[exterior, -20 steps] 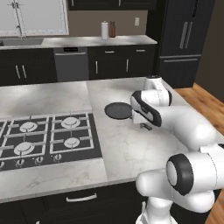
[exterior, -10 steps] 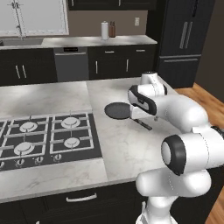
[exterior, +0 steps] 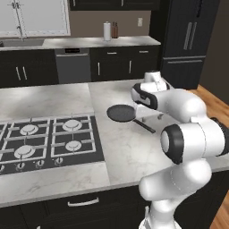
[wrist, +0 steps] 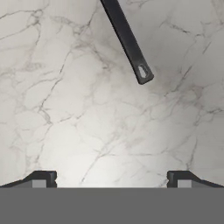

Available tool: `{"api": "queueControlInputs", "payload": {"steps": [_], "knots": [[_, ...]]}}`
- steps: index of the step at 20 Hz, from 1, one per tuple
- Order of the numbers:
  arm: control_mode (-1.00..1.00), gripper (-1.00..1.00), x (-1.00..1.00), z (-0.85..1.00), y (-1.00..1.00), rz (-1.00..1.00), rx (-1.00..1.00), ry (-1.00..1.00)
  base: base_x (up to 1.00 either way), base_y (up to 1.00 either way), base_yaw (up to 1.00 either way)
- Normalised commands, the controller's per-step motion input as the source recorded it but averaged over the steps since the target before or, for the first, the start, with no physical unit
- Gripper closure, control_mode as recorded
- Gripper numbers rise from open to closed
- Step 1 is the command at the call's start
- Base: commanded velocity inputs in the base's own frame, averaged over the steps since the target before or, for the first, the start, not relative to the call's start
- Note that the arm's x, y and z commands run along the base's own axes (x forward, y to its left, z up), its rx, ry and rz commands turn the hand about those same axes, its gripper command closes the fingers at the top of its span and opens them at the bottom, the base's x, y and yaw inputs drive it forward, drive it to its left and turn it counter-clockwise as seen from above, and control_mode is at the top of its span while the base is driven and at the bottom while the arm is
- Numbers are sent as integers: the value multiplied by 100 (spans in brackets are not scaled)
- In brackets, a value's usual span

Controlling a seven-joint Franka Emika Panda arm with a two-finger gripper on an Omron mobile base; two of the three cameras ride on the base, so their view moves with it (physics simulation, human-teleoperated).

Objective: Place both pans onto different burners. Then place the lime and the chicken drumstick on different pans.

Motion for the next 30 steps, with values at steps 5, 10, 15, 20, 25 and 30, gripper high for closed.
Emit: {"api": "queueControlInputs", "payload": {"steps": [5, 10, 15, 20, 25, 30], "knots": [[-100, -100, 20, -14, -19, 5, 0, 0, 0, 0, 0], [-100, -100, 16, -13, -18, 6, 0, 0, 0, 0, 0], [-100, -100, 12, -16, -7, 7, 0, 3, 0, 0, 0], [-100, -100, 10, -10, -4, 6, 1, 3, 0, 0, 0], [-100, -100, 23, -13, -1, 6, 0, 2, 0, 0, 0], [-100, -100, 32, -20, -2, 6, 1, 0, 0, 0, 0]]}}
